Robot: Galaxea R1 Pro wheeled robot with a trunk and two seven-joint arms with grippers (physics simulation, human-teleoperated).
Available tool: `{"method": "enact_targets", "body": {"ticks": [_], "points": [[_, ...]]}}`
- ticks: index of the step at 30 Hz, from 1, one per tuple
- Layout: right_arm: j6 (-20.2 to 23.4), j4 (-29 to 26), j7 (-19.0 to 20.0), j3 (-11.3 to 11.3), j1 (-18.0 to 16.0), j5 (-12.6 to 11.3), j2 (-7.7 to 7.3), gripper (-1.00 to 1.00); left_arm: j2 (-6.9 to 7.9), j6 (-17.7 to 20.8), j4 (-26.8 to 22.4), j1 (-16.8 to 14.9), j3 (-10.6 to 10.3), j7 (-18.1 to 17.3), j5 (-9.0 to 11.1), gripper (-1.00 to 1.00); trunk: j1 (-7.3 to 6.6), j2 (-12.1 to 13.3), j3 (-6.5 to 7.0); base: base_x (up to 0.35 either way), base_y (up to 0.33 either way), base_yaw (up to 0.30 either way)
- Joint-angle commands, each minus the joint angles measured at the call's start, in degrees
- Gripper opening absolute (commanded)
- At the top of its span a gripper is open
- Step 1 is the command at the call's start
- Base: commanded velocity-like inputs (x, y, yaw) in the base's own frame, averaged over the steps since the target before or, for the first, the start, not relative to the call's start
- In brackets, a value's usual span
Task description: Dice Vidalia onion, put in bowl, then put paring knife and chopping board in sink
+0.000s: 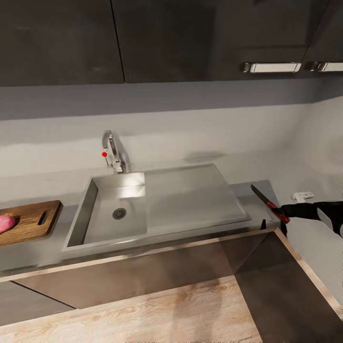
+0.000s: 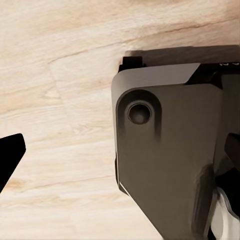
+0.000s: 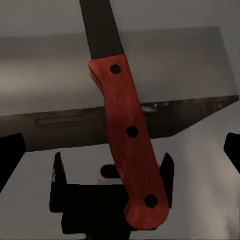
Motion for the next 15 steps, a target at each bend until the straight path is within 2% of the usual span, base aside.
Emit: {"method": "enact_targets", "body": {"ticks": [1,7,15], "points": [[0.4,-0.1,0.28,-0.49,-0.03,-0.54,-0.05,1.0,-0.03,0.08,0.08,-0.05,-0.48,0.08,0.58,1.0,0.03,-0.11,-0.19,0.0,0.0,-0.066],[0.4,-0.07,0.54,-0.49,-0.03,-3.81,-0.35,1.0,-0.03,0.08,0.09,-0.06,-0.48,0.08,0.58,1.0,0.03,-0.11,-0.73,0.0,0.0,-0.071],[0.35,-0.1,2.1,-0.49,-0.03,-4.42,-0.84,1.0,-0.03,0.08,0.05,-0.05,-0.48,0.08,0.56,1.0,0.03,-0.11,-1.45,0.0,0.0,-0.077]]}}
